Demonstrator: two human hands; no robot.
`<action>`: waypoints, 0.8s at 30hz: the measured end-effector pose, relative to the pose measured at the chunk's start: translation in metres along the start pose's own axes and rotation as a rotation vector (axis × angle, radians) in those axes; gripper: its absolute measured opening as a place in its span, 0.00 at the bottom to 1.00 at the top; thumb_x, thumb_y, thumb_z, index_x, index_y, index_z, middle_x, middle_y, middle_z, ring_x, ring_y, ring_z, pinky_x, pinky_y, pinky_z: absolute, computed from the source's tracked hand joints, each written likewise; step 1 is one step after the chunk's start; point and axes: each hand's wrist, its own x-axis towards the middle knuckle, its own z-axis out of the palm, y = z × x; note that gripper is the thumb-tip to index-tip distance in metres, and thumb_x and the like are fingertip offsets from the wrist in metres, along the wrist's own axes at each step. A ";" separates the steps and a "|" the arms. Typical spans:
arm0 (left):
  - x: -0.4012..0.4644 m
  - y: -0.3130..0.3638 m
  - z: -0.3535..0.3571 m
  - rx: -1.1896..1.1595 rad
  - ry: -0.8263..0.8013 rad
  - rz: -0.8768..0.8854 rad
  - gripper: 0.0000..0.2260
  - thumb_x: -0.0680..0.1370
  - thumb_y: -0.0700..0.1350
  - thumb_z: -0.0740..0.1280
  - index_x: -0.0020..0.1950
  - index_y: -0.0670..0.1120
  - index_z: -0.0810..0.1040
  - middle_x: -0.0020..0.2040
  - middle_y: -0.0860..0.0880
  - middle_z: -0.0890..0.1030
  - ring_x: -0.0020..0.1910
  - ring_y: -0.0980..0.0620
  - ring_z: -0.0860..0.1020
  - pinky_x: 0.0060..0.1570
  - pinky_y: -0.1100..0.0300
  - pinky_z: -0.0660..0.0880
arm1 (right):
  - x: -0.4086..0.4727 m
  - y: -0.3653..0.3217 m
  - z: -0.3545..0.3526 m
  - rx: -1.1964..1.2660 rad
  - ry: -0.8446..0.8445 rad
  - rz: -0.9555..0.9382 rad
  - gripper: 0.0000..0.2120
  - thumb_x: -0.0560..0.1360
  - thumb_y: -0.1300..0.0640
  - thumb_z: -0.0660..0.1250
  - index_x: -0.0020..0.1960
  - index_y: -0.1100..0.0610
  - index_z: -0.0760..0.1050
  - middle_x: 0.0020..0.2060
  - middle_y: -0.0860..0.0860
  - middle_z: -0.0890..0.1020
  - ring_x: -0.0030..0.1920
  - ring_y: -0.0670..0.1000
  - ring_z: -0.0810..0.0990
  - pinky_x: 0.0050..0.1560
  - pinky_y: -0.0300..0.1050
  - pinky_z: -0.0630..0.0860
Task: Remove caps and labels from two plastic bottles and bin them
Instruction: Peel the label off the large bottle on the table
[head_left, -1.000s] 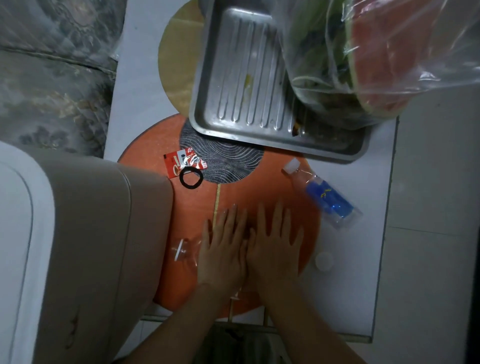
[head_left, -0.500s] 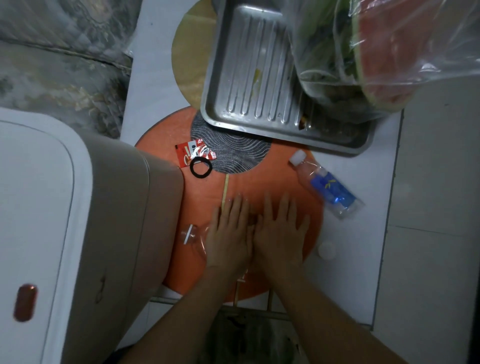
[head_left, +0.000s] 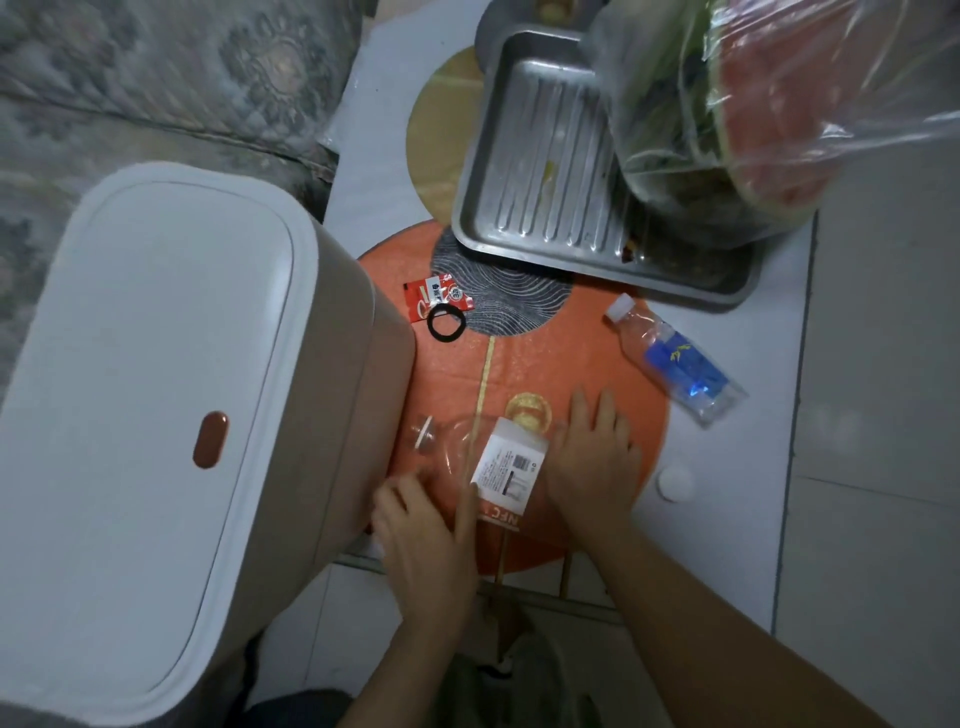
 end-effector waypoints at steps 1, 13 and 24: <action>-0.003 -0.003 0.001 -0.100 -0.056 -0.106 0.29 0.70 0.66 0.64 0.61 0.48 0.67 0.57 0.45 0.76 0.54 0.44 0.76 0.53 0.46 0.75 | -0.002 0.002 0.000 0.015 -0.005 0.020 0.24 0.79 0.49 0.52 0.74 0.53 0.55 0.74 0.59 0.60 0.69 0.61 0.64 0.64 0.58 0.66; 0.018 0.023 0.029 -0.859 -0.349 -0.495 0.14 0.70 0.46 0.75 0.52 0.40 0.79 0.44 0.41 0.85 0.41 0.44 0.84 0.39 0.54 0.81 | -0.041 0.025 0.012 0.331 0.024 0.109 0.24 0.80 0.49 0.54 0.74 0.56 0.58 0.73 0.57 0.64 0.70 0.60 0.63 0.68 0.61 0.65; 0.029 0.040 -0.011 -0.734 -0.510 -0.159 0.09 0.71 0.38 0.74 0.50 0.40 0.80 0.46 0.39 0.85 0.45 0.39 0.84 0.47 0.45 0.81 | -0.027 0.122 -0.015 -0.019 0.018 -0.012 0.29 0.69 0.58 0.73 0.68 0.58 0.69 0.62 0.62 0.73 0.57 0.62 0.72 0.53 0.55 0.75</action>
